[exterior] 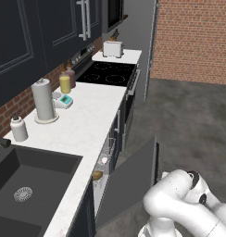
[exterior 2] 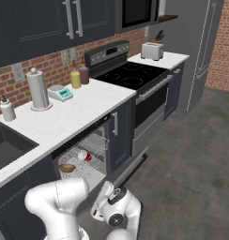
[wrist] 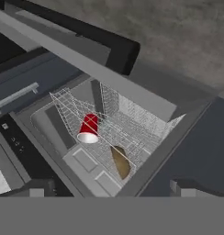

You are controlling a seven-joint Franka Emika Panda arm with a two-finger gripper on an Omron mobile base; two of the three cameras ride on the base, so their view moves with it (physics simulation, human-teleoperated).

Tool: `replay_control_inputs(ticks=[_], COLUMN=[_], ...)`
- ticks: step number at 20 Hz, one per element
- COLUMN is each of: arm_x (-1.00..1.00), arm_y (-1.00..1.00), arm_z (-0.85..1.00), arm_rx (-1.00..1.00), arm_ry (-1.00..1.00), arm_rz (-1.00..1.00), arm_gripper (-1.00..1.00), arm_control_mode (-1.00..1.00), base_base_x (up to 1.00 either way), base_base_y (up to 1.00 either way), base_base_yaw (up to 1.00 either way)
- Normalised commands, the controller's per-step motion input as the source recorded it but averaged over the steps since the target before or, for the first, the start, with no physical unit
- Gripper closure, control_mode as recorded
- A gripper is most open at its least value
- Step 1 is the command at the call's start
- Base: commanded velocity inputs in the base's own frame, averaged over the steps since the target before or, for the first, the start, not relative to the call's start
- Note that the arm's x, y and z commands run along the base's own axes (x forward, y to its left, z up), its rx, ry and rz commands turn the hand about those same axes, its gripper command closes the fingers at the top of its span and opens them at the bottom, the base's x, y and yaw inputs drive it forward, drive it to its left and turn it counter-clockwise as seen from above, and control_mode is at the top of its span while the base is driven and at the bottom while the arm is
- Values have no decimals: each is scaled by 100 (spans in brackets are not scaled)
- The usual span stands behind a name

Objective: Pick up the cup and bowl from the counter, place them in the dishwasher, and close the dishwasher door.

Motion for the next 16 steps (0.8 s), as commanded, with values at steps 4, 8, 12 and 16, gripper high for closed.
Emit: replay_control_inputs(ticks=[4,8,12,16], arm_x=[20,36,53,93], arm_y=[-100,-100,-100,-78], arm_z=[-23,-91,-100,-76], arm_rx=[0,0,-1,4], arm_ry=[25,36,34,16], arm_rz=[12,24,36,36], arm_gripper=[-100,-100,-100,-100], arm_control_mode=[-100,-100,-100,-100], base_base_x=[0,0,0,0], base_base_y=[0,0,0,0], base_base_yaw=[0,0,0,0])
